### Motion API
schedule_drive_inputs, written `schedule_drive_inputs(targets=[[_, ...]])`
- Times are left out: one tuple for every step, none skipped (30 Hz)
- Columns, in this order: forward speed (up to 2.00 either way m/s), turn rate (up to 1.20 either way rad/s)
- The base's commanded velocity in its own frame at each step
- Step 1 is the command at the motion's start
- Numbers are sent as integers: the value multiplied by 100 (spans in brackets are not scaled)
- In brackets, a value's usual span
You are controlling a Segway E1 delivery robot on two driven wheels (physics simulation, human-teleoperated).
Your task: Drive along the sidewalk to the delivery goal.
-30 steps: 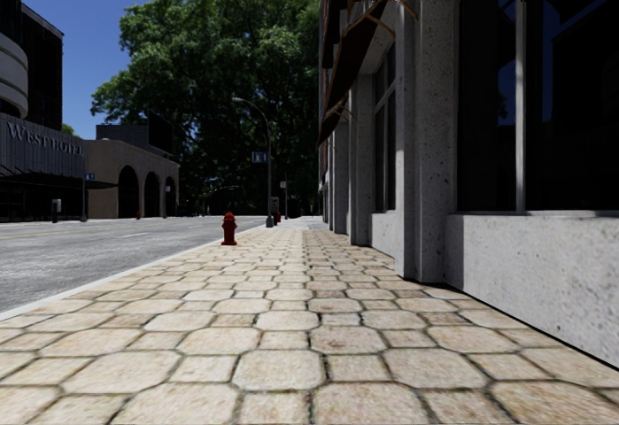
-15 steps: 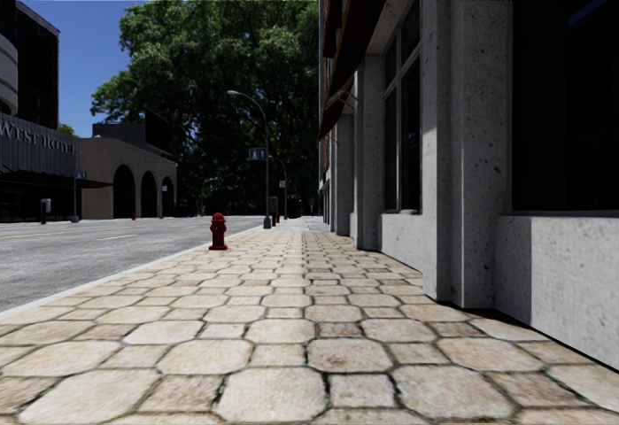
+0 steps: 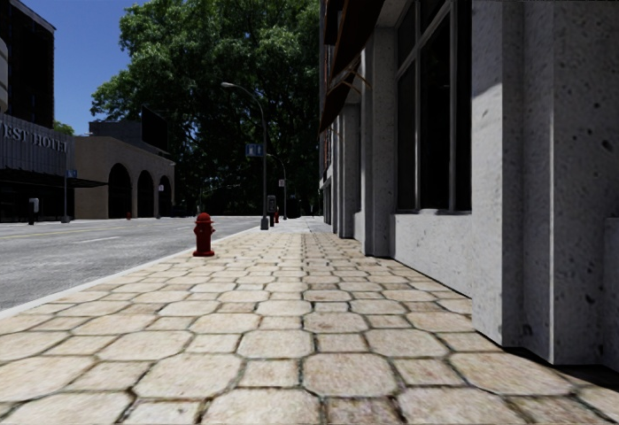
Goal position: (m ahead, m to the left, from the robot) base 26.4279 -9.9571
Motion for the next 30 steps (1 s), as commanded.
schedule_drive_inputs(targets=[[200,0],[200,0],[200,0],[200,0],[200,0],[200,0],[200,0],[200,0],[200,0],[200,0],[200,0],[200,0],[200,0],[200,0],[200,0],[200,0],[200,0],[200,0],[200,0],[200,0],[200,0],[200,0],[200,0],[200,0],[200,0],[200,0],[200,0],[200,0],[200,0],[200,0]])
